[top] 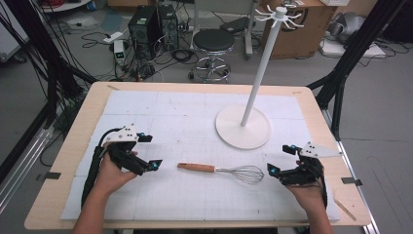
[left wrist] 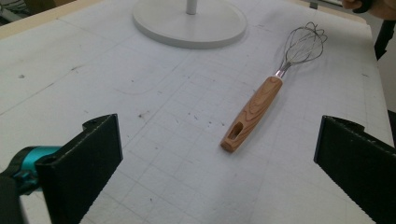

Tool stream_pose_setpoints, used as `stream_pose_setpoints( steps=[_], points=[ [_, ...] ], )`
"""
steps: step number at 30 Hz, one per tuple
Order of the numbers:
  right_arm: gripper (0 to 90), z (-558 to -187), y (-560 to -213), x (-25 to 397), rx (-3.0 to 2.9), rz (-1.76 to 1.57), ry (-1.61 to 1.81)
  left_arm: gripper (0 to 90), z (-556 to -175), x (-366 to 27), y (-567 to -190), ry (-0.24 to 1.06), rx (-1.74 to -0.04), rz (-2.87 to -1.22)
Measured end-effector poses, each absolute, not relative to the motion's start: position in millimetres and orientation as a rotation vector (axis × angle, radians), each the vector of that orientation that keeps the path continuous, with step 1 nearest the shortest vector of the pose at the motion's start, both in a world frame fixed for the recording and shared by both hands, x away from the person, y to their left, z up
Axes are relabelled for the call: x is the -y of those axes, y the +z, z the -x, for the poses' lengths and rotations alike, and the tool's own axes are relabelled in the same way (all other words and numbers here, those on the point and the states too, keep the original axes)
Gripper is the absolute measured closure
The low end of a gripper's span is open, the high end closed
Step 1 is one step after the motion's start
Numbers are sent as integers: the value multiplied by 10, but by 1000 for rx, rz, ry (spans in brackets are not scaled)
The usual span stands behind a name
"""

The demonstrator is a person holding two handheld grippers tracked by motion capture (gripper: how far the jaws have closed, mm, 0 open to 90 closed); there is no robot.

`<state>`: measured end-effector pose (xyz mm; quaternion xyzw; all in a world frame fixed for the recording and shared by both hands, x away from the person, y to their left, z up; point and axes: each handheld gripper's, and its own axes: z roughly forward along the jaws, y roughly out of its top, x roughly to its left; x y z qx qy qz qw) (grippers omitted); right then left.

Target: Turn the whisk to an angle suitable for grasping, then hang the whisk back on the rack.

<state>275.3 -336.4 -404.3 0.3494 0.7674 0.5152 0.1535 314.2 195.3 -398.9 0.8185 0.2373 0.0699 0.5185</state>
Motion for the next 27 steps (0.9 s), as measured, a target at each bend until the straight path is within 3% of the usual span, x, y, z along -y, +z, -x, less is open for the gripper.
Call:
stream_pose_setpoints(
  steps=[14,27],
  points=[
    [3,-2796,-3960,3294,-2207,-986,1473,16,-3158,-2069,-3971,182,-585,-1932],
    [3,-3088,-3733,2693,-2428,-823,1350,16,-3149,-2131,-3952,197,-593,-1920]
  ],
)
